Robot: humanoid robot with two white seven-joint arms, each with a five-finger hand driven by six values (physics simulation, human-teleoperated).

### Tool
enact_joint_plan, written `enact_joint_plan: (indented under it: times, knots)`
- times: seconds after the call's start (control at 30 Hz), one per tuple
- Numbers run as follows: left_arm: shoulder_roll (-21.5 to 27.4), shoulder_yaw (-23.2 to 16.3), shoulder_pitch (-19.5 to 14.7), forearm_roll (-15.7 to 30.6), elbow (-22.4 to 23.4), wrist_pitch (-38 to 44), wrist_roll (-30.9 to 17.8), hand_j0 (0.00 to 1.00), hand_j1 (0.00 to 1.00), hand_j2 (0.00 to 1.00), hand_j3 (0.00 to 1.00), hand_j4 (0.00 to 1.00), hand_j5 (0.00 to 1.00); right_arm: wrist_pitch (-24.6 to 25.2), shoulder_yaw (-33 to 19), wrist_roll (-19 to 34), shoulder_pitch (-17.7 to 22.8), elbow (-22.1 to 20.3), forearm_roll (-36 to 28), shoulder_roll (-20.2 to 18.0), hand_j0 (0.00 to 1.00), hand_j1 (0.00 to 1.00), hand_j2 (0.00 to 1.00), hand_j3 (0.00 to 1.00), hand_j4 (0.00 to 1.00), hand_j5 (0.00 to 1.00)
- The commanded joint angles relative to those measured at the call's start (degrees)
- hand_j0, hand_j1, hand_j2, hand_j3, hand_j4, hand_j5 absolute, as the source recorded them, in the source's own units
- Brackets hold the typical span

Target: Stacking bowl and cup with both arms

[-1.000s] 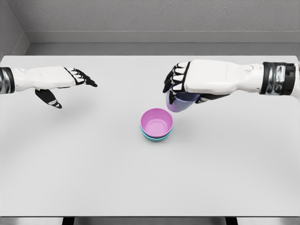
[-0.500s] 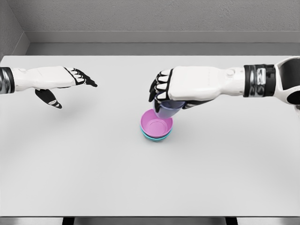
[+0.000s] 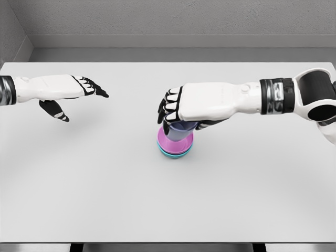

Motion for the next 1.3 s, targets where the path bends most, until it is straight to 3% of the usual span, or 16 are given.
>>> enact_joint_plan:
  times: [0.0,1.27]
  knots:
    - [0.0,0.0,0.0,0.3,0.0,0.1,0.0,1.00,1.00,1.00,1.00,1.00,1.00,0.2,-0.1,0.0,0.0,0.2,-0.3,-0.1,0.57,0.57,0.57,0.57,0.57,0.57]
    - [0.0,0.1,0.1,0.3,0.0,0.1,0.0,1.00,1.00,1.00,1.00,1.00,1.00,0.2,2.7,0.0,1.0,4.4,2.1,1.6,0.58,0.58,0.58,0.58,0.58,0.58]
